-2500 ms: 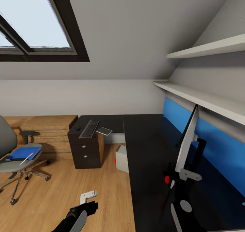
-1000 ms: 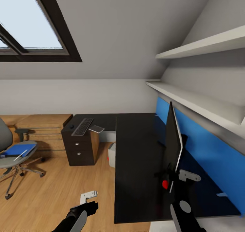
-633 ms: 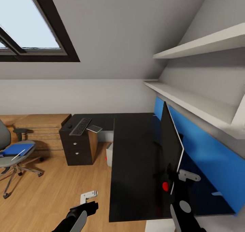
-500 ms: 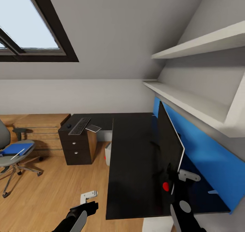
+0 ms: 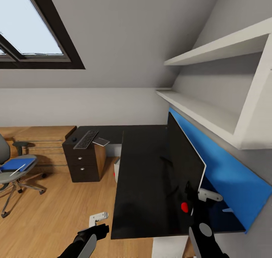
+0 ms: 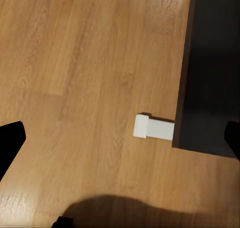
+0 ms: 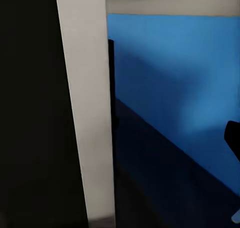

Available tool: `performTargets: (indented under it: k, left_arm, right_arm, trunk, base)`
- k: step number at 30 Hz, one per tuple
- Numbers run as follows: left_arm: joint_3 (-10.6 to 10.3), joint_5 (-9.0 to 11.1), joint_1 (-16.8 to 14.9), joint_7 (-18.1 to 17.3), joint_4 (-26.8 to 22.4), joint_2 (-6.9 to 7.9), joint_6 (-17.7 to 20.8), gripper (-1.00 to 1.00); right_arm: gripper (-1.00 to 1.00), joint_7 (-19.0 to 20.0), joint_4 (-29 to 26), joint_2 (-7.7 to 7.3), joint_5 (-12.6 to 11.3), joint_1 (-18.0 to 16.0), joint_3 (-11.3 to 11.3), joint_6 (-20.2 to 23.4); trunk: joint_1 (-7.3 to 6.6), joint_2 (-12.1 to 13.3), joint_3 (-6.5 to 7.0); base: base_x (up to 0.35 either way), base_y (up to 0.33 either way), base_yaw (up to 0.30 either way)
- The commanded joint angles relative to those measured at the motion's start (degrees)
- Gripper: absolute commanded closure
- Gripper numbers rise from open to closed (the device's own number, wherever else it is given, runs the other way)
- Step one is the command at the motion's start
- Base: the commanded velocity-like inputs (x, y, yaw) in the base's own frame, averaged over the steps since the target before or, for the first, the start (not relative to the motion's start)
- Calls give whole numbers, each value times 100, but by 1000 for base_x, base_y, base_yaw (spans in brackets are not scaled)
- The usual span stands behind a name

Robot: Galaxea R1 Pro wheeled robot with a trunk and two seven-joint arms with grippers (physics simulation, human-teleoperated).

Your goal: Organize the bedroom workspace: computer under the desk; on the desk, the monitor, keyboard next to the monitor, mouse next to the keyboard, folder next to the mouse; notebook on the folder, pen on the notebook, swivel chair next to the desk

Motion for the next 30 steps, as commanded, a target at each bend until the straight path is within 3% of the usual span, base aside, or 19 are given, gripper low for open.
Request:
performTargets:
  k: [1,9,30]
  left_arm:
    - [-18,60,-3,52,-7,4,8,-100]
    - [-18,60,-3,54,-9,4,9,-100]
    - [-18,60,-3,54,-9,4,8,-100]
  right_arm:
    - [-100,-17,3,4,53,-3,-12,-8]
    - [-100,0,3,2,46,-3,-7,-33]
    - [-100,13,3,19,39,-3,5,-44]
  trunk:
    - [2,-6,-5]
    - [2,-6,-5]
    - [2,-6,-5]
  base:
    - [-18,-28,0]
    - [-99,-126,0]
    - [-4,-5,0]
